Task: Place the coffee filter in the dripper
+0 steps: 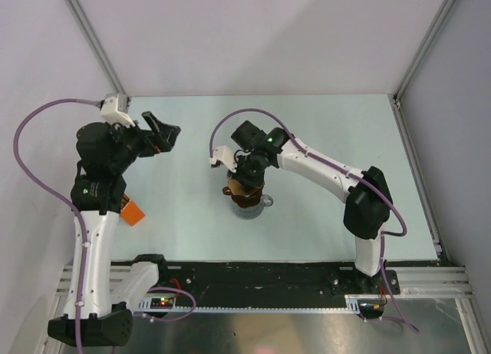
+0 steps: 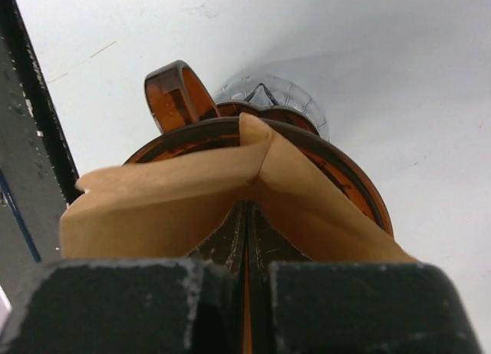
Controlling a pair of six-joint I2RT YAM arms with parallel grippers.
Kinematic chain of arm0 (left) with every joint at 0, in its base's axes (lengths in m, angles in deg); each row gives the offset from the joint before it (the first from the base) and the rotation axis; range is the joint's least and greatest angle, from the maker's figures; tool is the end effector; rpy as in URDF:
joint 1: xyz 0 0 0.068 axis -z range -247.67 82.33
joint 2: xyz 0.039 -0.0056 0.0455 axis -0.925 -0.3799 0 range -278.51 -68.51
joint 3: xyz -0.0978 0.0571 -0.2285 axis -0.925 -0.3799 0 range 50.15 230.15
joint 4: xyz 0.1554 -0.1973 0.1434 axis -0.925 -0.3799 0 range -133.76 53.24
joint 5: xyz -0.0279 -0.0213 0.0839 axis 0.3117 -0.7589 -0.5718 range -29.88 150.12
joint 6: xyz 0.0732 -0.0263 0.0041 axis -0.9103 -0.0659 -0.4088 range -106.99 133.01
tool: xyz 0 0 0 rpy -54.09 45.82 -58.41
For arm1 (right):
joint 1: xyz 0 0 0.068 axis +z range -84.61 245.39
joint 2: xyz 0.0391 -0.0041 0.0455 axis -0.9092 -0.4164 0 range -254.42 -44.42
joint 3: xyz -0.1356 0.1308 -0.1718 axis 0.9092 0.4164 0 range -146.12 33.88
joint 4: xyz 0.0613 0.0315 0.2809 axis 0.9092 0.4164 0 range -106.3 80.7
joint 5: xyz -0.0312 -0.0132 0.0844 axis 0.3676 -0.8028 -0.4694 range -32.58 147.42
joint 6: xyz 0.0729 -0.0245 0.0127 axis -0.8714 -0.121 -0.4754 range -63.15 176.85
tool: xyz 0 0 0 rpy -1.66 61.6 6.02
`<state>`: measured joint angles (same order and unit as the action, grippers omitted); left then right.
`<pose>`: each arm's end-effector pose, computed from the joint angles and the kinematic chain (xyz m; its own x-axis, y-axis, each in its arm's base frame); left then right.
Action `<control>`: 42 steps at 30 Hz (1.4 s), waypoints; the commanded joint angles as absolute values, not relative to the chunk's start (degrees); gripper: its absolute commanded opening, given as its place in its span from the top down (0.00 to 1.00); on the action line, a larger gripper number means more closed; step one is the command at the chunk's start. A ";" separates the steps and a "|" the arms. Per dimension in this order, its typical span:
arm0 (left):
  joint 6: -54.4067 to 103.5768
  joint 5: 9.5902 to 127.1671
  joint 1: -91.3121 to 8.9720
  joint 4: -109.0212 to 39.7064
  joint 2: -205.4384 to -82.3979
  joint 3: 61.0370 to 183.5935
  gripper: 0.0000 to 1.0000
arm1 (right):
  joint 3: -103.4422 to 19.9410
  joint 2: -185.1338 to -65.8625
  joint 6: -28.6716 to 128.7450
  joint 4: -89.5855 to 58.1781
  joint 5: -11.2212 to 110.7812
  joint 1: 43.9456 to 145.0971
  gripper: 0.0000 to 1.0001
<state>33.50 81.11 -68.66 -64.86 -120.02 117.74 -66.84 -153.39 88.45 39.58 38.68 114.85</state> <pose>0.2478 -0.0195 0.4111 -0.3120 -0.3323 -0.8901 0.2402 0.8788 -0.4123 0.2697 0.3482 0.2423 -0.0733 -0.8491 -0.5231 -0.9970 0.0753 0.0176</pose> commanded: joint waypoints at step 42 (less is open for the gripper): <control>34.90 80.51 -71.88 -68.41 -119.48 116.12 0.00 | -73.84 -154.66 87.88 43.45 43.58 117.25 1.00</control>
<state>33.56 78.09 -71.35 -69.32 -119.03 116.56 -69.60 -157.14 88.47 41.92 43.51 116.92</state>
